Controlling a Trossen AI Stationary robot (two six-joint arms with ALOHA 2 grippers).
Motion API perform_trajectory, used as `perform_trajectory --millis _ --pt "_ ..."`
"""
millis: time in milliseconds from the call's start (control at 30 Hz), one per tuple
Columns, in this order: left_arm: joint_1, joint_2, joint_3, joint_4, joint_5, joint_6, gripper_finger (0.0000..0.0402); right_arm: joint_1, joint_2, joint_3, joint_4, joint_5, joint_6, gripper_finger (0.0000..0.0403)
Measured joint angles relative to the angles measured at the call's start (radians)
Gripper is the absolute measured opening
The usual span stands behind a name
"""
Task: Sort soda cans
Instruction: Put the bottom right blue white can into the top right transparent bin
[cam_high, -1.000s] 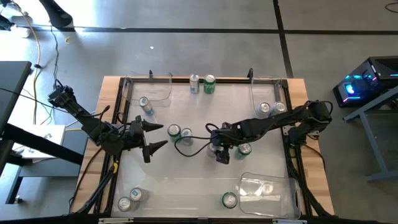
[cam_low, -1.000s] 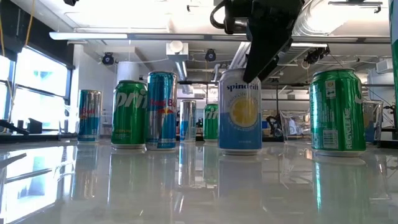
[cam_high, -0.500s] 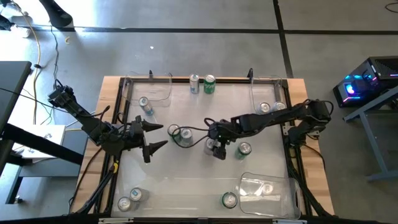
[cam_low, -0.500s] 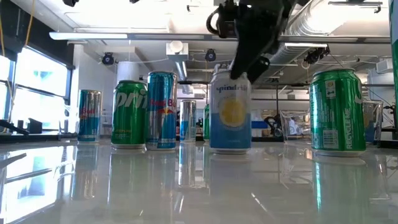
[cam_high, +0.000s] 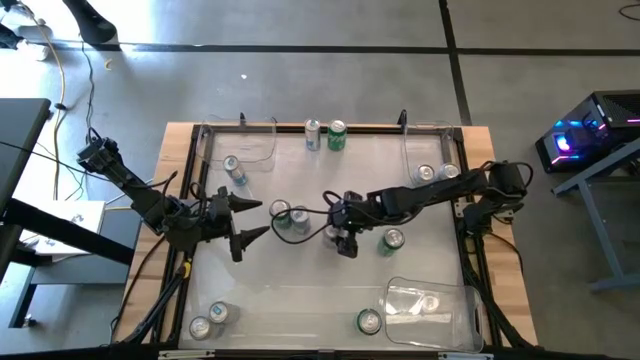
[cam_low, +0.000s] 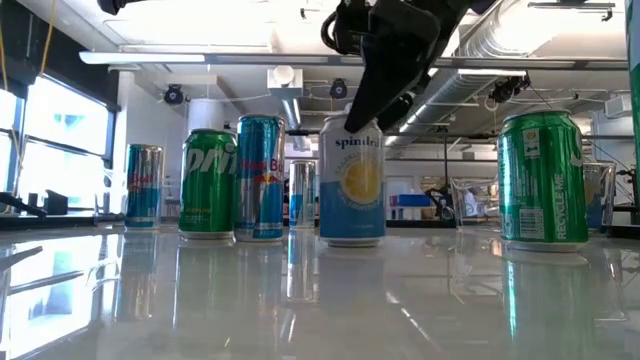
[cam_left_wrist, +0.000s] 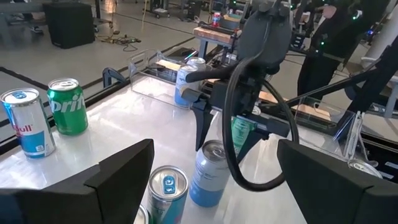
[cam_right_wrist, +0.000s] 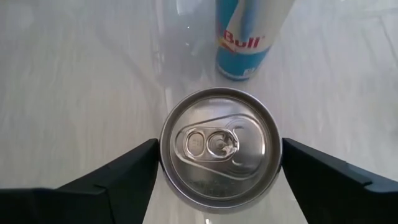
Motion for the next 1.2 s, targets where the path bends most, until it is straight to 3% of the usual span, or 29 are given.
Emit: perform_trajectory --millis 233,400,700,933,1200 --pt "0.000 0.000 0.000 -0.002 0.000 0.000 0.0334 0.000 0.001 -0.001 0.028 0.032 0.024 0.0256" --pt "0.000 0.000 0.000 -0.005 0.000 0.000 0.0334 -0.001 -0.036 -0.005 -0.007 0.107 0.020 0.0256" --pt "0.000 0.011 0.000 -0.011 0.000 0.000 0.0334 -0.064 -0.351 -0.003 -0.252 0.289 -0.010 0.0256" --pt "0.002 0.032 0.000 -0.009 -0.004 0.000 0.0334 -0.251 -0.635 -0.001 -0.544 0.465 0.024 0.0256" --pt "0.026 0.036 0.000 -0.009 -0.008 0.008 0.0334 -0.574 -0.775 -0.059 -0.625 0.470 0.041 0.0256"
